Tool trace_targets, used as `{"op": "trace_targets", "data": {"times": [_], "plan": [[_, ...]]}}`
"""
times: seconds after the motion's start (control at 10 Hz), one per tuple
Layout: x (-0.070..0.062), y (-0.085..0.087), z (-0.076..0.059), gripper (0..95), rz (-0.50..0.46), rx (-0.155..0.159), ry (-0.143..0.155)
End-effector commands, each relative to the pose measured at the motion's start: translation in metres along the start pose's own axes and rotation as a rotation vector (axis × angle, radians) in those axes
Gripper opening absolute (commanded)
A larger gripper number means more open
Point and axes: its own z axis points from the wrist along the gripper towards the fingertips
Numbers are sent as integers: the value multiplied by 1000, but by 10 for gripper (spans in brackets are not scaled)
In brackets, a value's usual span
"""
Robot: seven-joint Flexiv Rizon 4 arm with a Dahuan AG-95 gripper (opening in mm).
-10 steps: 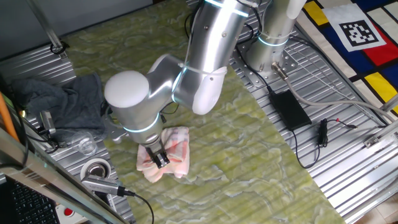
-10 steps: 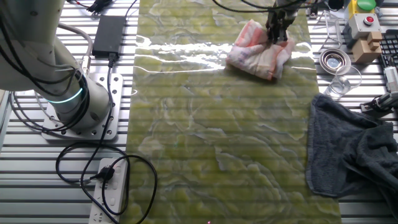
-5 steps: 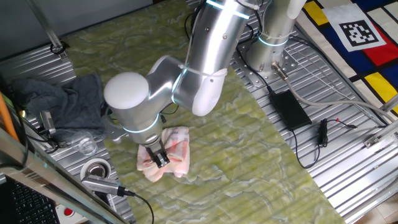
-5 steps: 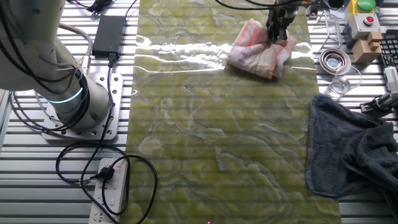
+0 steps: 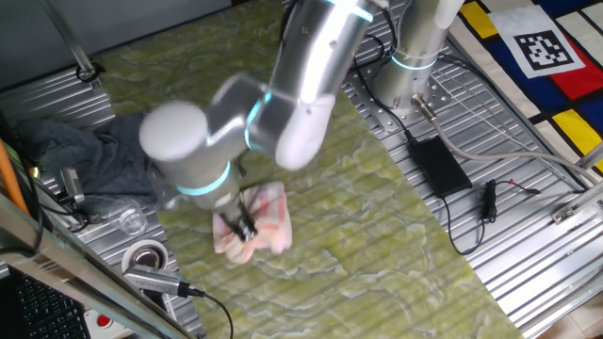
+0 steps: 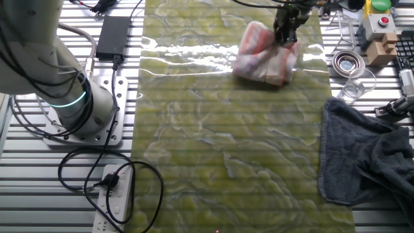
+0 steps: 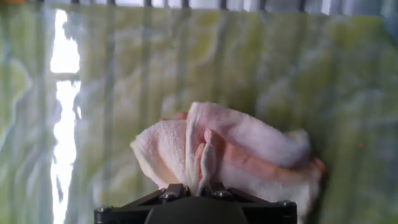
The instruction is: Clean the table with a cloth
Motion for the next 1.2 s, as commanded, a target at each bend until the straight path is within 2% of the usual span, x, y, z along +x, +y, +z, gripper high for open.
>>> {"op": "trace_targets", "data": {"times": [0.1, 0.3, 0.5, 0.9, 1.1, 1.2], "plan": [[37, 2, -23, 0, -14, -42, 22], [46, 2, -23, 0, -19, -36, 23], [55, 1, -22, 0, 22, -86, 23], [70, 10, -27, 0, 27, -86, 39], [79, 18, -31, 0, 79, -128, 53], [79, 18, -31, 0, 83, -134, 53]]}}
